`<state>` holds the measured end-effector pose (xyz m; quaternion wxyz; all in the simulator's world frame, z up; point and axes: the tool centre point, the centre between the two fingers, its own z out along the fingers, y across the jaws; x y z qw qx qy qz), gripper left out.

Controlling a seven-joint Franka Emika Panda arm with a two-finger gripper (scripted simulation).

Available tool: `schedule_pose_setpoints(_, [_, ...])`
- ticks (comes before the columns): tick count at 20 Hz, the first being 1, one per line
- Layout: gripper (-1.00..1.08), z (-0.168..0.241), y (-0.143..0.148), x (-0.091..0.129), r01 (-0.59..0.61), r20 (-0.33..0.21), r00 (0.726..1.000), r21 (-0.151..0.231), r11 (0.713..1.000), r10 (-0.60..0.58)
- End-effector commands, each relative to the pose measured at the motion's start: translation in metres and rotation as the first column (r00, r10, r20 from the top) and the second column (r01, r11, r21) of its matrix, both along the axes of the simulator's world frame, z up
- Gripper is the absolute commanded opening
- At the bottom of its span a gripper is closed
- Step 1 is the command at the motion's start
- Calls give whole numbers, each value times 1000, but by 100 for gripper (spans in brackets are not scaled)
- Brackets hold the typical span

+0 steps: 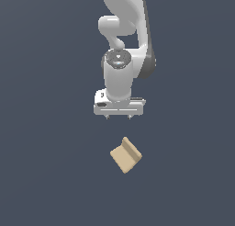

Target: Pick up the object and move it to a goal position.

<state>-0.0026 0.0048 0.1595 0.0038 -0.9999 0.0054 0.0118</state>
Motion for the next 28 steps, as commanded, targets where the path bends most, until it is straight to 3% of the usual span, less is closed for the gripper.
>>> schedule_pose_setpoints(1, [100,0,0,0,0,0,1000,0,1000,0])
schedule_pose_setpoints(9, [100,-9,0,8,-45,2,999,0,999,45])
schedule_pose_setpoints(17, [100,-35,1,34,-182,7,983,1,983,182])
schedule_pose_setpoints(22, [100,-60,6,58,-305,12,952,0,952,305])
schedule_pose_setpoints(28, [100,-90,17,87,-454,18,891,-2,891,454])
